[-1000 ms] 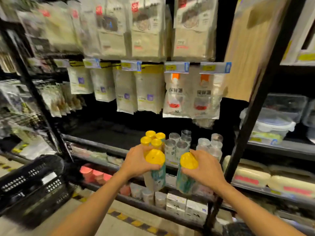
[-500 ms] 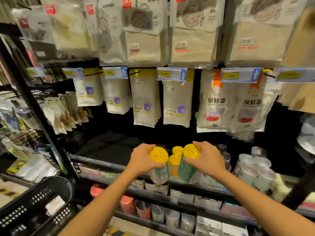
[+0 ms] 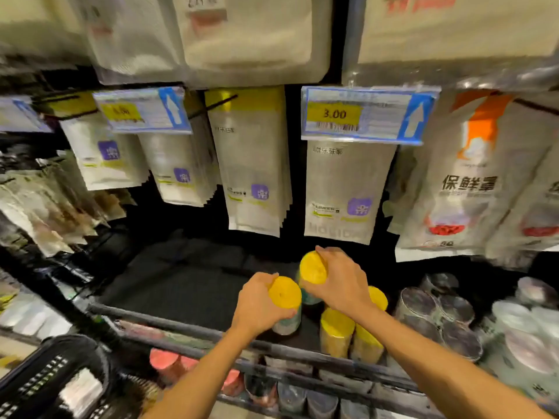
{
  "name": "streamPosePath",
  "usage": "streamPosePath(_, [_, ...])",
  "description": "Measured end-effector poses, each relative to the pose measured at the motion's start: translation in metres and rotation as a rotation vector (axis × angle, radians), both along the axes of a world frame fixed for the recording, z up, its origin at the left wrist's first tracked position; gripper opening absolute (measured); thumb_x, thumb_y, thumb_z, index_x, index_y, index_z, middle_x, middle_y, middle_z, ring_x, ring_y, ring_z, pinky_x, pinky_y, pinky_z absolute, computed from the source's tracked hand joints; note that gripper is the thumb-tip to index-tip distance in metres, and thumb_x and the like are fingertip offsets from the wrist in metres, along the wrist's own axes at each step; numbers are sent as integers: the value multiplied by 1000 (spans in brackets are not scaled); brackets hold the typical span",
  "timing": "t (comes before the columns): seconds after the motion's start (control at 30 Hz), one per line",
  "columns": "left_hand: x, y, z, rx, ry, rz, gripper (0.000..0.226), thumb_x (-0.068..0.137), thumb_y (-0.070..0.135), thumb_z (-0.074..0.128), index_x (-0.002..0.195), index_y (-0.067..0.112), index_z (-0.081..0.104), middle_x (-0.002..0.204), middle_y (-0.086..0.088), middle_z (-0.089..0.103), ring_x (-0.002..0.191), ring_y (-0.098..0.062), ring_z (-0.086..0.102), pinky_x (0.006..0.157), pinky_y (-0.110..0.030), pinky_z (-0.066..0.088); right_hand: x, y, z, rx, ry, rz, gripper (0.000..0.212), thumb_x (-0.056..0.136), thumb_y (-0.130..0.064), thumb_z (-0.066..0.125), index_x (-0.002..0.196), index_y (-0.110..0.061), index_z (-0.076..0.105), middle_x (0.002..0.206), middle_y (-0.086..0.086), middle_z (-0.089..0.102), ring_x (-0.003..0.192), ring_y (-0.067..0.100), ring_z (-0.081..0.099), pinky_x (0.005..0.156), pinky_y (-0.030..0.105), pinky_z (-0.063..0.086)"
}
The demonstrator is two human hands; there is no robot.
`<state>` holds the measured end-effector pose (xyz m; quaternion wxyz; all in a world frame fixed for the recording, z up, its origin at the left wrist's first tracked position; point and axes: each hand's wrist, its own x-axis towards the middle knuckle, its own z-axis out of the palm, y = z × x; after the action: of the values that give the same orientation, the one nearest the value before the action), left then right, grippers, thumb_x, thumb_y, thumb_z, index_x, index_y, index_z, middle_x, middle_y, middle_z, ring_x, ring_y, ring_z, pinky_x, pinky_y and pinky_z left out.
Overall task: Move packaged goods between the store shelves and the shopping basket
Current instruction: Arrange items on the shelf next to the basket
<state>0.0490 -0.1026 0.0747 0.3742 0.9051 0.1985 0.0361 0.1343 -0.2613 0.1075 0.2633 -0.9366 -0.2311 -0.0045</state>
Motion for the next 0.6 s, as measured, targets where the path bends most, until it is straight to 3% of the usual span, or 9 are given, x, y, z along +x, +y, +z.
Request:
streamPosePath(0.13, [15,9,-29,1,58,-39,79,56,38,86,127,26,53,122,7,55,112,-13,53,83,-15,36,20,20,-27,-52,52,-24,82,74,-54,68,144,-27,35,144,-3,41,124,22,50,92,31,43])
streamPosePath(0.2, [20,9,-39,-1,80,-66,47,55,35,84,94,38,57,95,17,56,91,-9,54,68,-14,37,27,26,-38,-77,83,-33,81,74,-54,68,144,-27,35,145,-3,40,124,23,50,93,33,43])
streamPosePath(0.27, [23,4,-44,-27,102,-118,33,60,27,82,72,34,52,75,18,49,77,-6,49,61,-16,39,33,32,-48,-114,126,-36,81,75,-54,67,144,-27,34,146,-3,38,125,25,49,95,35,43])
streamPosePath(0.33, [28,1,-51,-17,122,-152,27,60,30,80,79,24,61,79,16,51,79,-8,53,69,-24,44,39,35,-58,-159,167,-35,83,75,-56,67,145,-27,33,147,-4,36,127,24,47,97,36,41])
streamPosePath(0.47, [34,0,-67,-5,134,-228,51,56,41,78,102,27,65,104,11,54,101,-13,57,82,-25,44,46,41,-73,-197,222,-60,84,75,-56,66,145,-27,31,147,-3,36,129,23,44,98,36,40])
streamPosePath(0.6, [36,2,-77,30,143,-273,61,55,44,77,111,24,63,113,1,58,103,-20,59,84,-28,46,46,47,-86,-215,250,-78,83,74,-55,67,143,-25,34,141,-1,42,127,23,46,96,36,41])
